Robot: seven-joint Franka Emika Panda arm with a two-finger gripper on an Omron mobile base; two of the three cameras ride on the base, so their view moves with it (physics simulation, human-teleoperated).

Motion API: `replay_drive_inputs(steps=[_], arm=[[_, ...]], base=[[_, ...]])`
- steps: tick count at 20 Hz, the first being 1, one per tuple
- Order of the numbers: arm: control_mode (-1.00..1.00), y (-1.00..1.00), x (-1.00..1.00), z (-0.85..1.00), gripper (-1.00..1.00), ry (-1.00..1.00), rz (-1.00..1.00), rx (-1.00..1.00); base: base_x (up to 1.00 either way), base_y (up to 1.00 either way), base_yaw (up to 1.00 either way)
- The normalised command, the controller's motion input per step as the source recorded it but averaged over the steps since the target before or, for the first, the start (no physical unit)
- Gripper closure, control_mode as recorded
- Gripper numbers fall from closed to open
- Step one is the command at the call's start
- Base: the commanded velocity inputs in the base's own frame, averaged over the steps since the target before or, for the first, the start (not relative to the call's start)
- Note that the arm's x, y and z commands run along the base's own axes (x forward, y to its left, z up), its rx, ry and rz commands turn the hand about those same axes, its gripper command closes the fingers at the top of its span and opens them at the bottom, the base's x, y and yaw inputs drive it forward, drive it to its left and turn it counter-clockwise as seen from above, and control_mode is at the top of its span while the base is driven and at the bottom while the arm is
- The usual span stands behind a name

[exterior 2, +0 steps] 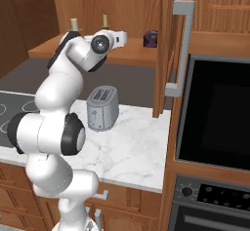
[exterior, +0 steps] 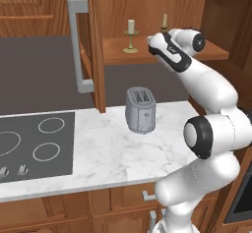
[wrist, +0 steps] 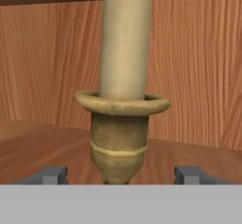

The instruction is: Pick the candle and candle from the dining table and place them in the open cabinet. Close the cabinet after placing the objects.

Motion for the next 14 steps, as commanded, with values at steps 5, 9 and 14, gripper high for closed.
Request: replay_drive_inputs(steps=[5,9,14], arm=[[-1.00,-0.07,-0.10,0.06,-1.00,-0.07,0.00,0.00],[-1.00,-0.01,-0.30,0.25,-1.00,0.00,0.00,0.01],[-1.00,-0.01,-0.44,0.18,-1.00,0.02,0.00,0.01]], base=[[0.00,0.00,0.00],[0.00,0.00,0.00],[0.00,0.00,0.00]])
